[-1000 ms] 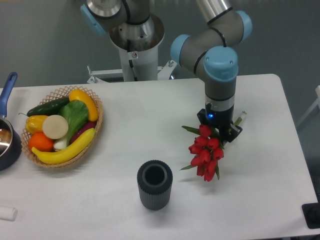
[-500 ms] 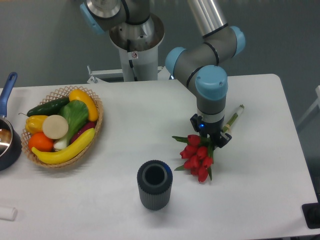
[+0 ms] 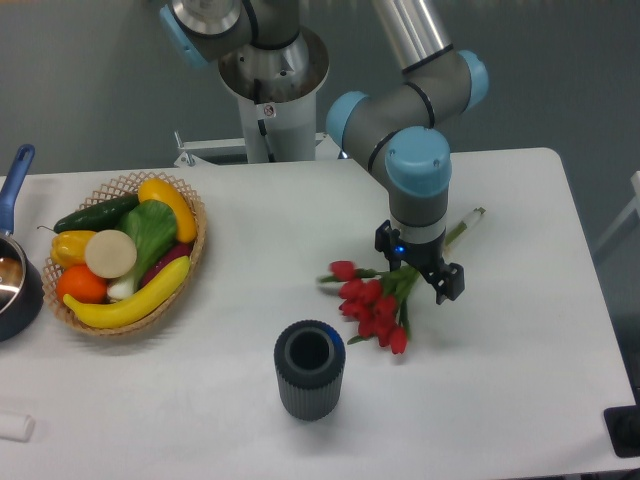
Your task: Place the flowers on the table
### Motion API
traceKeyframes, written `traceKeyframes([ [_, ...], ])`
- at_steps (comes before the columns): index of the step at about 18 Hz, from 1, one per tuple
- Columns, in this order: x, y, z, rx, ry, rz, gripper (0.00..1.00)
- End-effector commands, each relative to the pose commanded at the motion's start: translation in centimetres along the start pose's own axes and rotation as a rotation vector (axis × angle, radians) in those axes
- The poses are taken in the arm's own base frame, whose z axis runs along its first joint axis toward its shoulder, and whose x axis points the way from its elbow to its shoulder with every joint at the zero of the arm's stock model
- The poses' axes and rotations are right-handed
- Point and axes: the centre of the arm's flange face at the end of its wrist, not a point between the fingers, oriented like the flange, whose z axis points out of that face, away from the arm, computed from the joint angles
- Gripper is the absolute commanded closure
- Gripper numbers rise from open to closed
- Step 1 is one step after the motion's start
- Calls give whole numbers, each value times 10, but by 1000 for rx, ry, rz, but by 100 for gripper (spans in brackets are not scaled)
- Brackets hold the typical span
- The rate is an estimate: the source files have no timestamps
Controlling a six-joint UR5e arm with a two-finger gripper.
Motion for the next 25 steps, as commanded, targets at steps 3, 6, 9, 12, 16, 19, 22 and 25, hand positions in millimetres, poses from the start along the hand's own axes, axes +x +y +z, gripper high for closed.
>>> traceKeyframes([
  [3, -9, 4, -38, -1, 6, -4, 0],
  [6, -28, 8, -78, -16, 82, 10, 0],
  [9, -51, 25, -116, -15, 131, 11, 0],
  [12, -66, 57, -144, 34, 157, -5, 0],
  [16, -70, 100, -164, 35, 171, 101, 0],
  [19, -70, 124, -187, 33, 128, 108, 0],
  [22, -66, 147, -198, 48, 107, 137, 0],
  [25, -62, 171, -206, 68, 98, 142, 0],
])
